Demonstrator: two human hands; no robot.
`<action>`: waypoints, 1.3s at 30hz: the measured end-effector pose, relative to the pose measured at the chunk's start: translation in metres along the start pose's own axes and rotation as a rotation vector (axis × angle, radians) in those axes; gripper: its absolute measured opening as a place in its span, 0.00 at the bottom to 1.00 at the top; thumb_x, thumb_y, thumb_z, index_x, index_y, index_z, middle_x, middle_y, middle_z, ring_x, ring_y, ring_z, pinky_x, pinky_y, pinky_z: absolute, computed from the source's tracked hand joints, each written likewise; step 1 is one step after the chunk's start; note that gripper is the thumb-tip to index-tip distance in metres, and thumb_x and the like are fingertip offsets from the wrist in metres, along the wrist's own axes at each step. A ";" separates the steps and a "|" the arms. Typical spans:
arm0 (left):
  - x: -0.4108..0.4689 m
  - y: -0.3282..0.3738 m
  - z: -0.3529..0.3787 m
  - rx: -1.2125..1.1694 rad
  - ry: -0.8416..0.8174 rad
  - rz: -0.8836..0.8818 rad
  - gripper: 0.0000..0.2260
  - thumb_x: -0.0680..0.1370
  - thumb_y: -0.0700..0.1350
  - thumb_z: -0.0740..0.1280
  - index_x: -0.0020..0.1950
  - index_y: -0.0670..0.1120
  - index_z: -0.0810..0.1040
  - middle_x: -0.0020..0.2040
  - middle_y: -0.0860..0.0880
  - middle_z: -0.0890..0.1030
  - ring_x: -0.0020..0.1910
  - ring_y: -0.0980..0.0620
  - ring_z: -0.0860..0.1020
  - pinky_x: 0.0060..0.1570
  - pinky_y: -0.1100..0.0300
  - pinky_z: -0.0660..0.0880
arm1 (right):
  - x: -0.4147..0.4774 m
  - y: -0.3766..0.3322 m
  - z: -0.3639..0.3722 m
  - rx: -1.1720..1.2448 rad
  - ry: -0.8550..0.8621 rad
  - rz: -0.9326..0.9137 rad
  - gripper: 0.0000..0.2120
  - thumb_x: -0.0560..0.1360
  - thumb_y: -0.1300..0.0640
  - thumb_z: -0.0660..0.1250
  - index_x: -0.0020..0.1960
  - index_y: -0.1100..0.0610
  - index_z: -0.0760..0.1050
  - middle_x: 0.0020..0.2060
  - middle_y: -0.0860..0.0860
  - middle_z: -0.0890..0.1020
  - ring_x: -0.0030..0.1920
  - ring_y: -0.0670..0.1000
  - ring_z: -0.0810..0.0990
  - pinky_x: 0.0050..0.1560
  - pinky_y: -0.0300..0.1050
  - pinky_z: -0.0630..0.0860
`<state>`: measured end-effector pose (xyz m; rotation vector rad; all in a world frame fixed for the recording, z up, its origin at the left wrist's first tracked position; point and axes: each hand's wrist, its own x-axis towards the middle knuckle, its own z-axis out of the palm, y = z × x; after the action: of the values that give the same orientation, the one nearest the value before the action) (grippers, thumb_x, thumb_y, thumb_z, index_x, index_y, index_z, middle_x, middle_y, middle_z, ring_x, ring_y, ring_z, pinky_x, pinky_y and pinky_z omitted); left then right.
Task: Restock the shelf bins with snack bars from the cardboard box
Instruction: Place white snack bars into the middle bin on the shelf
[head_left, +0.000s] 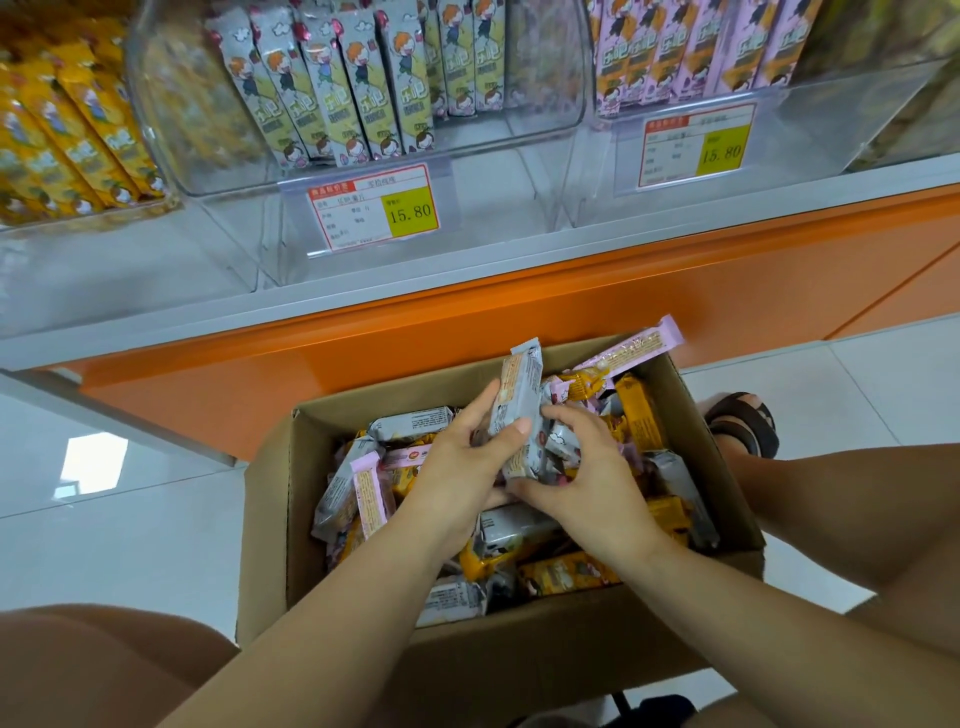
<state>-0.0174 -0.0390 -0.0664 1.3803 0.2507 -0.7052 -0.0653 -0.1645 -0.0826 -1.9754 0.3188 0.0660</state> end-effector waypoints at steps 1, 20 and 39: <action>-0.002 0.003 0.001 -0.016 0.001 -0.001 0.23 0.78 0.42 0.66 0.70 0.59 0.69 0.60 0.52 0.80 0.52 0.52 0.82 0.49 0.50 0.80 | 0.000 -0.003 -0.002 0.000 0.005 -0.019 0.30 0.66 0.59 0.77 0.64 0.51 0.69 0.60 0.47 0.70 0.54 0.34 0.69 0.48 0.16 0.61; -0.128 0.119 -0.001 0.068 -0.079 0.310 0.21 0.77 0.47 0.67 0.69 0.60 0.70 0.57 0.52 0.80 0.54 0.54 0.80 0.43 0.54 0.81 | -0.046 -0.162 -0.070 -0.074 -0.073 -0.275 0.26 0.65 0.55 0.78 0.60 0.47 0.74 0.59 0.49 0.77 0.58 0.49 0.77 0.59 0.46 0.74; -0.075 0.255 -0.045 0.641 0.186 0.449 0.19 0.79 0.48 0.65 0.71 0.53 0.69 0.49 0.57 0.75 0.47 0.59 0.75 0.52 0.57 0.77 | 0.099 -0.250 -0.043 -0.231 -0.109 -0.486 0.20 0.68 0.57 0.76 0.57 0.55 0.75 0.57 0.48 0.76 0.57 0.47 0.74 0.46 0.28 0.68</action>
<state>0.0857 0.0335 0.1719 2.0316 -0.1608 -0.2795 0.0889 -0.1273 0.1383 -2.2165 -0.2550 -0.1060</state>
